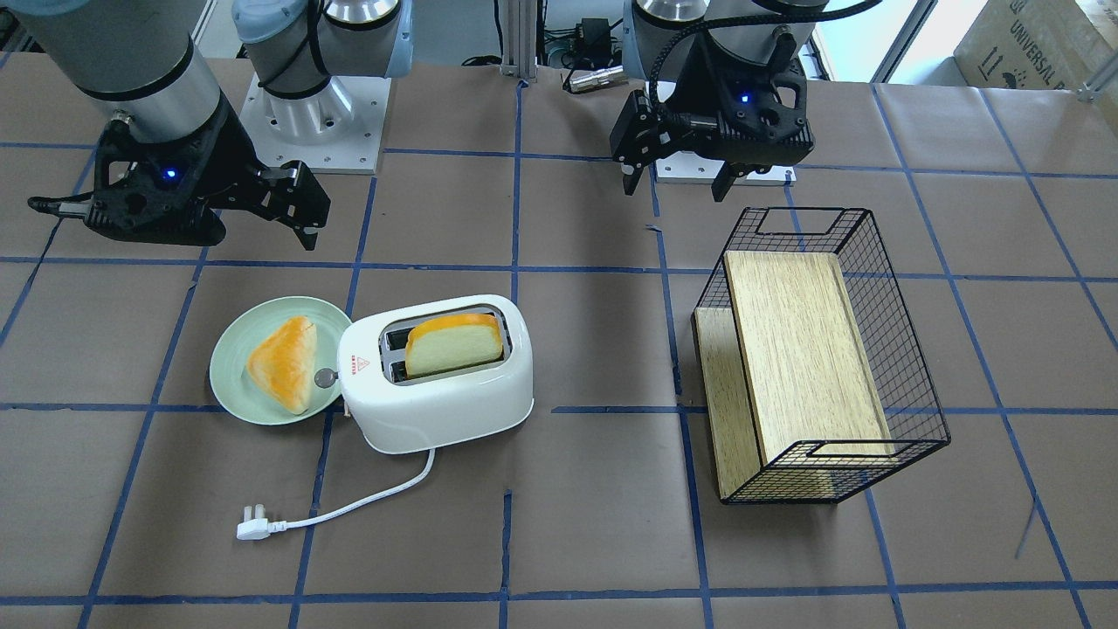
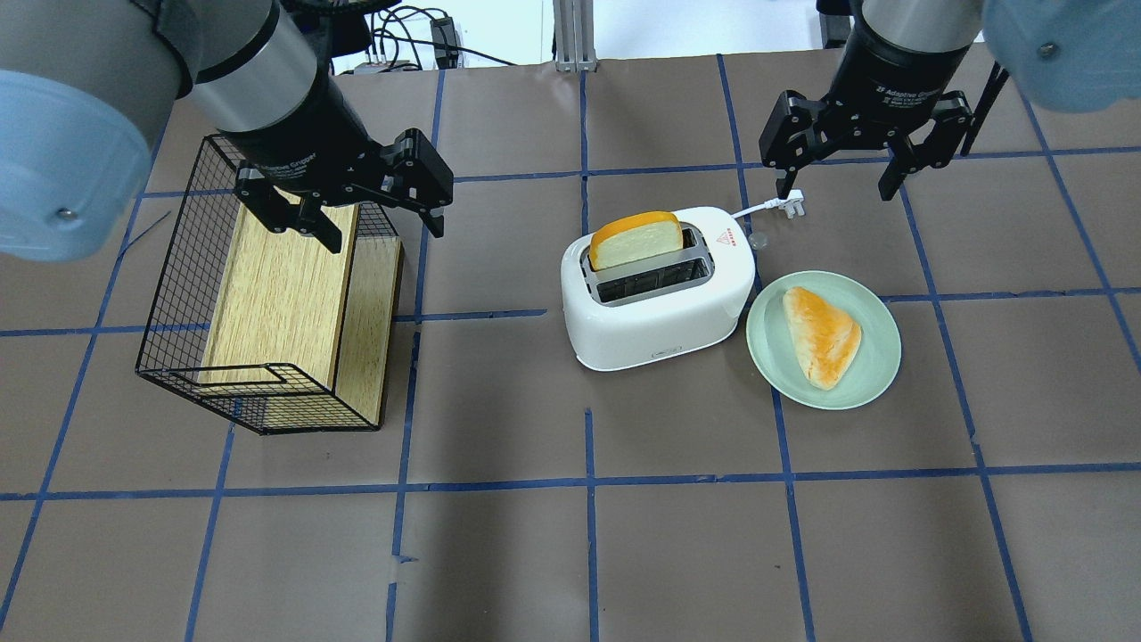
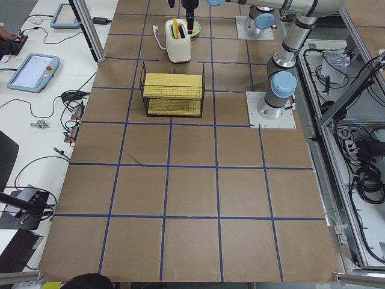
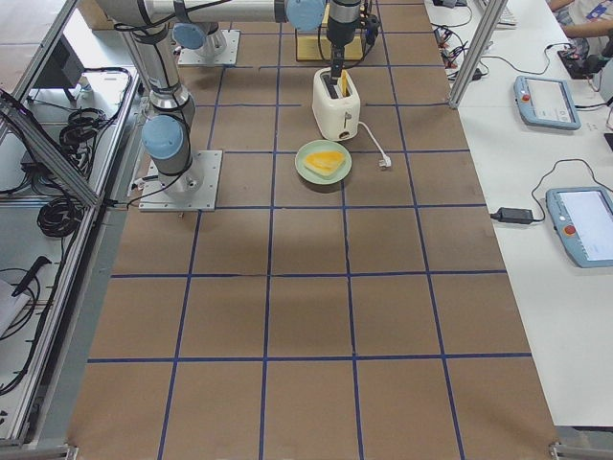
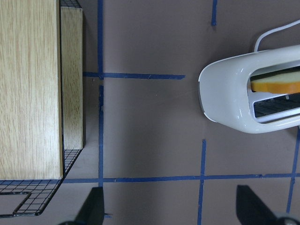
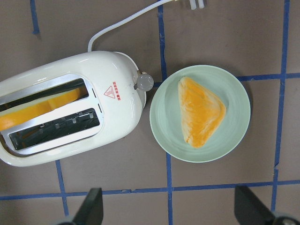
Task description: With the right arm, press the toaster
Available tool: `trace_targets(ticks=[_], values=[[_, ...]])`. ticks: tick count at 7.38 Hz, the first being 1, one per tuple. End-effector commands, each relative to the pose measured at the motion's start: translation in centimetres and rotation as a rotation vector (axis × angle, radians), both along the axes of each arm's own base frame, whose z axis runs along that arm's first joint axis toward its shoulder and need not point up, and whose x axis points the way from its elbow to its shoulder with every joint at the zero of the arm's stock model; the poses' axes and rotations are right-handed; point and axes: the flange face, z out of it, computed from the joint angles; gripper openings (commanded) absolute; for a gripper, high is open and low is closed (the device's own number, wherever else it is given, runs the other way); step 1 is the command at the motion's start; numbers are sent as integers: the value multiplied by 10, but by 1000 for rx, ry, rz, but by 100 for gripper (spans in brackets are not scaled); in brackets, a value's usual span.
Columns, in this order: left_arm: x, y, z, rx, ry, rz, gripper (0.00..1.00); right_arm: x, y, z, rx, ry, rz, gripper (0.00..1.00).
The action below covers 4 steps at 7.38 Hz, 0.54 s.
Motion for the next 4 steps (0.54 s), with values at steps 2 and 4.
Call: trace_targets(ticks=[2,4], values=[[0,0,1,-1,0,0,100,-1,3,-8,16,10,4,100],[0,0,0,0,0,0,100,-1,3,-7,13,9,-4,100]])
